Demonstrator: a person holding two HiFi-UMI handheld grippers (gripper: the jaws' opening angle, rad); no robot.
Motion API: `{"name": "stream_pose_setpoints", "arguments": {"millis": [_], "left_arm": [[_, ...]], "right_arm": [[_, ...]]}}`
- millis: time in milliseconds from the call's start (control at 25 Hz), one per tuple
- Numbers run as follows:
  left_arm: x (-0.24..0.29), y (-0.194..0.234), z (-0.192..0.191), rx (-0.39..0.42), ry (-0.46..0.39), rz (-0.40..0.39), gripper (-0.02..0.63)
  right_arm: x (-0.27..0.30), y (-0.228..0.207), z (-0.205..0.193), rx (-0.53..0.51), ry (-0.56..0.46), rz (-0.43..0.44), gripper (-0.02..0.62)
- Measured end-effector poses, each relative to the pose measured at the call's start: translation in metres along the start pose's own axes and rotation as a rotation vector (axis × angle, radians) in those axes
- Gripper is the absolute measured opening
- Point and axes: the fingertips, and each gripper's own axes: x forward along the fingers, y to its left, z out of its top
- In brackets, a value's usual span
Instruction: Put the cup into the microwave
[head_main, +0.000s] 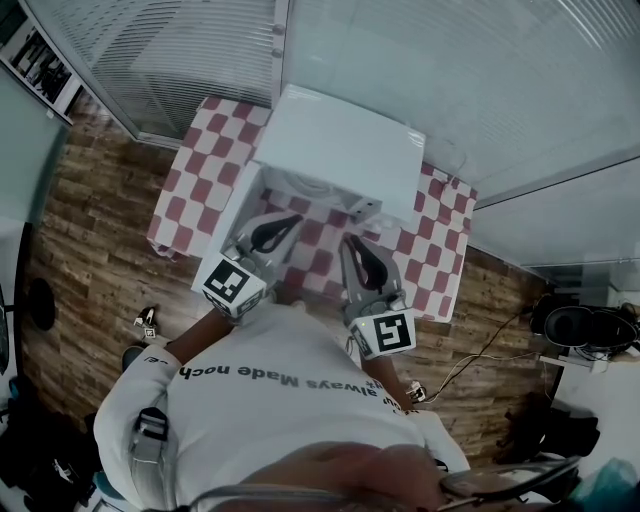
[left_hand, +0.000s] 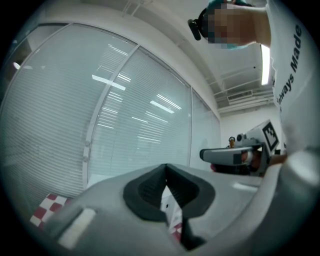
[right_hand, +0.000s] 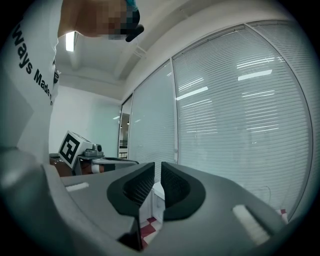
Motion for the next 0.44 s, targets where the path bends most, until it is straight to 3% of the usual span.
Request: {"name": "stream_pose_setpoints", "arguments": {"millis": [440], "left_arm": [[0.0021,0.0,-0.0032,-0.011,0.007,-0.006,0.003]], "right_arm": [[0.001,-0.0016,-0.0003,-0.024,0.009,-0.002,0.041]]}}
